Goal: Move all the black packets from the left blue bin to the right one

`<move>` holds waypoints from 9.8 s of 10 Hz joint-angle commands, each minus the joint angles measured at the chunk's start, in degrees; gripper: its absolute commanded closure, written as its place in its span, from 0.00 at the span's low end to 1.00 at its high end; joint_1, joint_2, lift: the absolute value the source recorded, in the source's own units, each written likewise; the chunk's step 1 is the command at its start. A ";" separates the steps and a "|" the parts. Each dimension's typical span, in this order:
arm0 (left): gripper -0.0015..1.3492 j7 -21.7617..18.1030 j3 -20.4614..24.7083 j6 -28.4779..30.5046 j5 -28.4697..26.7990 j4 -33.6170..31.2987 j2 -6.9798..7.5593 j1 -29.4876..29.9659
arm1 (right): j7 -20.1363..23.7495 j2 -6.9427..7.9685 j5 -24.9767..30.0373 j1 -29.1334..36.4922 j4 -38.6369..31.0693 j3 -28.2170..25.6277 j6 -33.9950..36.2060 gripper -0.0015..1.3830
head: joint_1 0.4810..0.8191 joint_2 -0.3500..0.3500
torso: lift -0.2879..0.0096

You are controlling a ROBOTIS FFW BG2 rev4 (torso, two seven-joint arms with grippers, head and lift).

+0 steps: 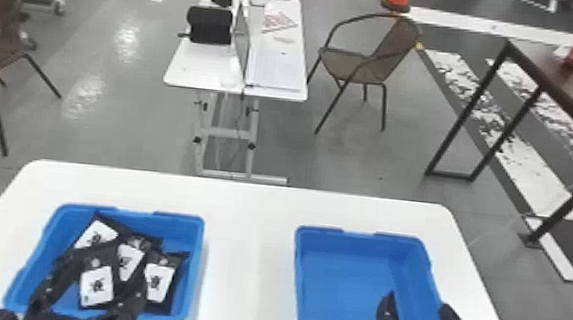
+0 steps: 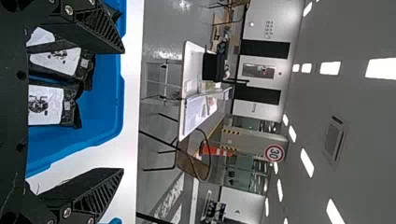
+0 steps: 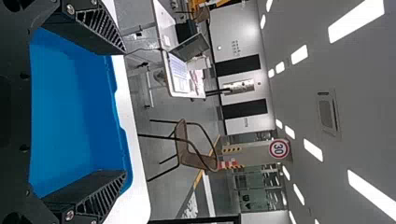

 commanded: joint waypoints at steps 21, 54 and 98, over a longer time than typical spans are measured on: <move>0.11 4.92 8.53 36.82 -1.05 8.48 -0.64 -15.99 | 0.09 0.14 -2.44 -0.19 1.26 1.05 0.00 0.08 | 0.63 0.48 | 0.97; 0.89 -42.37 -13.88 11.86 -12.48 40.21 -0.64 -50.89 | 21.71 -2.99 -2.08 -27.17 11.19 8.26 11.86 0.08 | 0.63 0.24 | 0.97; 0.12 -27.78 15.21 41.30 -31.29 18.23 0.92 -32.52 | 15.47 -2.99 -24.23 -22.16 16.90 4.30 2.90 0.36 | 0.63 0.54 | 0.97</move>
